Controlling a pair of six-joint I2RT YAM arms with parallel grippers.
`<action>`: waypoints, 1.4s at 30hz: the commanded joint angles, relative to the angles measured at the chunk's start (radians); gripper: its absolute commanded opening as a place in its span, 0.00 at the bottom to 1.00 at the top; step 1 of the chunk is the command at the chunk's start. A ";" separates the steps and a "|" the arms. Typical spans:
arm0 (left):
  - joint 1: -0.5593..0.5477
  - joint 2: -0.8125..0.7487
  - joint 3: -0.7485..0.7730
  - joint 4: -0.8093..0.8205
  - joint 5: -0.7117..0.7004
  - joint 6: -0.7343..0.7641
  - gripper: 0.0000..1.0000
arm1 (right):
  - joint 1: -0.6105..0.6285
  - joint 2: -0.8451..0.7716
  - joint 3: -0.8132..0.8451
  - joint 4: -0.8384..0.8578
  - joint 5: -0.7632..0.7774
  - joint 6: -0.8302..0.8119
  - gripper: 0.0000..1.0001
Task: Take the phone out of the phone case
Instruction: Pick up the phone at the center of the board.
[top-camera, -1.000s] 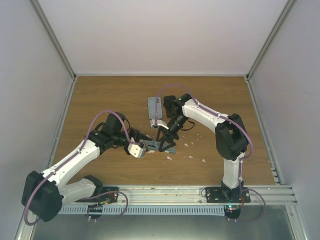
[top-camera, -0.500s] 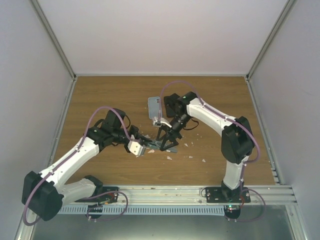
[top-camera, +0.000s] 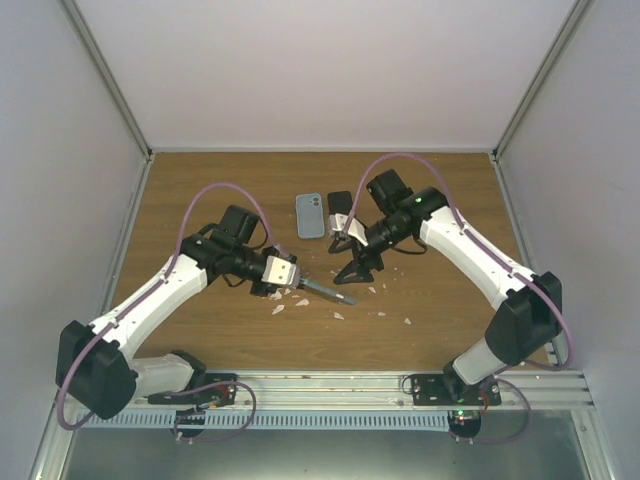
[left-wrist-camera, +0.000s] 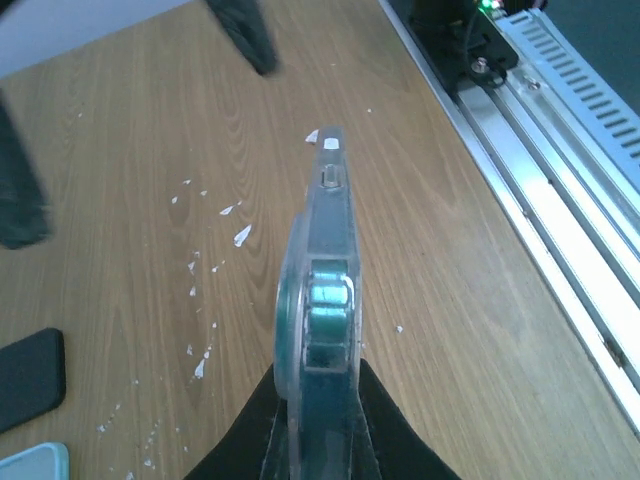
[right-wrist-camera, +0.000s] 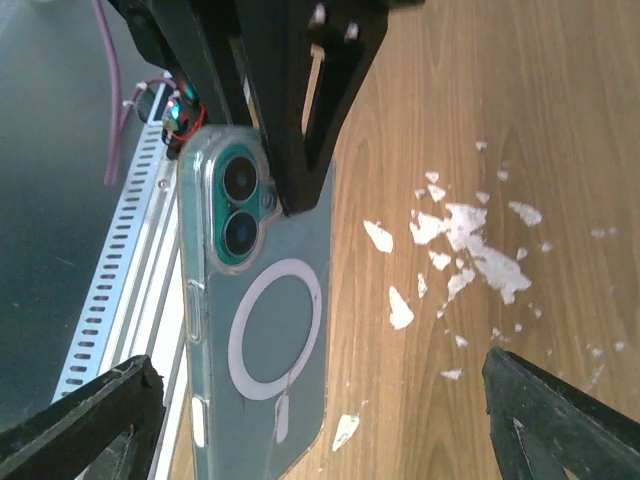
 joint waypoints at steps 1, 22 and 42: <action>0.013 0.054 0.088 -0.001 0.068 -0.138 0.00 | 0.030 -0.030 -0.079 0.099 0.087 0.095 0.86; 0.071 0.193 0.211 -0.061 0.132 -0.263 0.02 | 0.118 -0.030 -0.143 0.239 0.264 0.220 0.29; 0.332 0.206 0.251 0.307 0.419 -0.792 0.58 | -0.038 -0.018 0.032 0.369 -0.004 0.440 0.01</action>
